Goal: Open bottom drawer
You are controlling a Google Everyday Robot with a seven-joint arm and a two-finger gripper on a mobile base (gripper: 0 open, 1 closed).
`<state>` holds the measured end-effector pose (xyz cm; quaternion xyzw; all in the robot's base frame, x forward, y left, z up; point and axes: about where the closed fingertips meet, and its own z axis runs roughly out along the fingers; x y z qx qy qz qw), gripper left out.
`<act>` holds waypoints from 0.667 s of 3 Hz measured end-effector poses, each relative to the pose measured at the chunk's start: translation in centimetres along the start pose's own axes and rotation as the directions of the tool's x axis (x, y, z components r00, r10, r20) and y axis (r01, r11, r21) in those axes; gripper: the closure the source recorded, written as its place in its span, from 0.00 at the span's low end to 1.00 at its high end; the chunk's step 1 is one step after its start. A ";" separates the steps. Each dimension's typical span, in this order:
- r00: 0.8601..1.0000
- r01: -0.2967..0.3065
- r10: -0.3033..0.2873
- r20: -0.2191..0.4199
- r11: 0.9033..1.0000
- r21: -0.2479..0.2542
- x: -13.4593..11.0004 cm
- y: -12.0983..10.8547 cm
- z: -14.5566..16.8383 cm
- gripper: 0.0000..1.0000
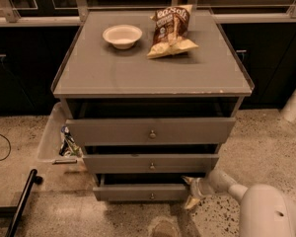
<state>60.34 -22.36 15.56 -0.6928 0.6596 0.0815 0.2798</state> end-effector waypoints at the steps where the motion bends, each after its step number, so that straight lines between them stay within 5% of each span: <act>1: 1.000 -0.021 0.021 0.010 1.000 0.012 0.9 1.8 -1.0 0.41; 2: 1.000 -0.021 0.021 0.016 1.000 0.019 1.0 3.3 -2.0 0.66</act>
Offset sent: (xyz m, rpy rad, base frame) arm -0.0529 -0.0293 0.0104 0.0263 -0.0191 -0.0278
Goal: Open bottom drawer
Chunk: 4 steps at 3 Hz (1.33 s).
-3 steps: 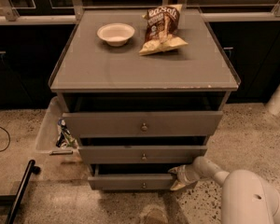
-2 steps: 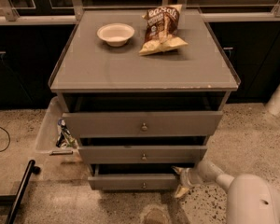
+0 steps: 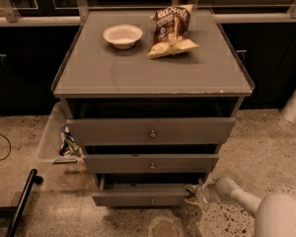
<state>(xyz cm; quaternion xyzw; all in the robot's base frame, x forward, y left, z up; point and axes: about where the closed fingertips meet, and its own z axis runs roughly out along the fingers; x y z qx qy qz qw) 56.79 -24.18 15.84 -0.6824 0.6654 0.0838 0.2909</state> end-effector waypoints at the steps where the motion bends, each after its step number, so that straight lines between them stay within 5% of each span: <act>1: 1.000 0.006 -0.006 0.004 1.000 -0.004 -0.1 1.1 -0.6 0.89; 2: 1.000 0.031 -0.031 0.001 0.999 -0.029 -0.3 3.1 -1.4 0.85; 4: 1.000 0.031 -0.031 0.005 0.999 -0.033 -0.5 3.3 -1.2 0.38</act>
Offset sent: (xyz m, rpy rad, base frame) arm -0.0607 -0.0068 0.0087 -0.0298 0.0177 0.0791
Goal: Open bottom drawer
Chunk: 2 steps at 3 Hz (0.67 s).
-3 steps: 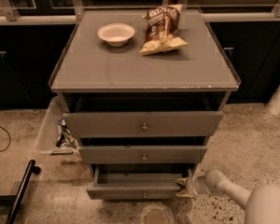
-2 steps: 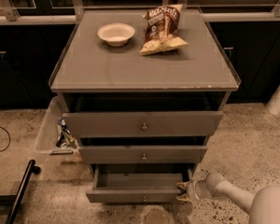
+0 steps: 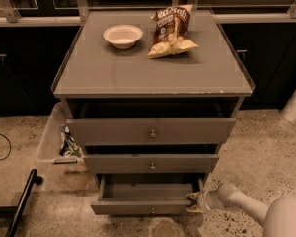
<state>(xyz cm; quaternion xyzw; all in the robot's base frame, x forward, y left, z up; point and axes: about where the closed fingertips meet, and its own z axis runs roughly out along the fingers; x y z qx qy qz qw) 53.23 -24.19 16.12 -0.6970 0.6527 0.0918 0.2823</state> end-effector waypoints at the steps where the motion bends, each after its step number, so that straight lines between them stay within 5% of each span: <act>1: 1.000 0.005 -0.004 0.027 1.000 -0.013 0.3 1.5 0.2 0.43; 2: 0.999 -0.007 0.008 0.046 1.000 -0.014 0.8 2.6 -0.1 0.66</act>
Offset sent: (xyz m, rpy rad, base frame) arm -0.0555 -0.0382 -0.0207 0.0961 0.0275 -0.0085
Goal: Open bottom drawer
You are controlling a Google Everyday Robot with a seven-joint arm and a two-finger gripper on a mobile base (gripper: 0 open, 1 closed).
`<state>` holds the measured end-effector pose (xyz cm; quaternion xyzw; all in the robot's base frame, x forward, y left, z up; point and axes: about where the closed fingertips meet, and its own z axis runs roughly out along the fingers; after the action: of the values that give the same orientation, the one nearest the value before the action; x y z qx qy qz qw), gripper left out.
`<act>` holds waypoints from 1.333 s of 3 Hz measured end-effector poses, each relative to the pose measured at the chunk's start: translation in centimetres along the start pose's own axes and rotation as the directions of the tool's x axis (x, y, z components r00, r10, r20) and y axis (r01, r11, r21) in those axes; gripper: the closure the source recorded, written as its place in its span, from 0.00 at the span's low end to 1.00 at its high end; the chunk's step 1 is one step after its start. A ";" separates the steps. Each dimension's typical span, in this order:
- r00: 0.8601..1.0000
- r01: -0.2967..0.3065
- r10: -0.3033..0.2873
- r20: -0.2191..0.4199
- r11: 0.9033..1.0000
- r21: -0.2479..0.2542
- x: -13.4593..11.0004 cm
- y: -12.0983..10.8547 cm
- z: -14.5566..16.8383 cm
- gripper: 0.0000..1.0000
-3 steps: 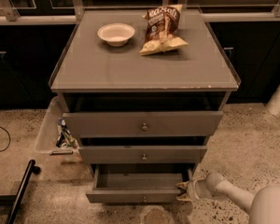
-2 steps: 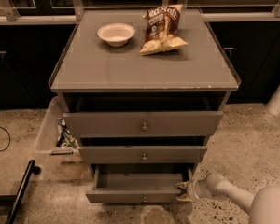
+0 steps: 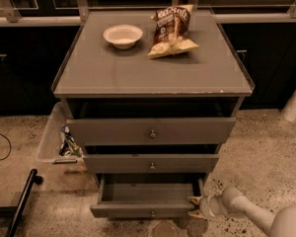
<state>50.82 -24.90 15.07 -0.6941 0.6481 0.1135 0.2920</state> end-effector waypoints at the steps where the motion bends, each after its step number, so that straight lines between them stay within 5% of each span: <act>1: 1.000 0.001 -0.001 0.000 1.000 0.001 -0.2 -0.1 -0.2 0.89; 2: 1.000 0.016 -0.016 -0.003 1.000 0.009 -0.2 0.2 -0.8 1.00; 3: 1.000 0.019 -0.018 -0.008 1.000 0.007 -0.1 1.4 -0.9 1.00; 4: 1.000 0.019 -0.018 -0.008 1.000 0.007 -0.1 1.4 -0.9 0.81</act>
Offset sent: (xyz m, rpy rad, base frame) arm -0.0729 -0.0454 0.0186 -0.0097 -0.0538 -0.0008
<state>49.23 -25.32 15.50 -0.6995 0.6431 0.1060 0.2930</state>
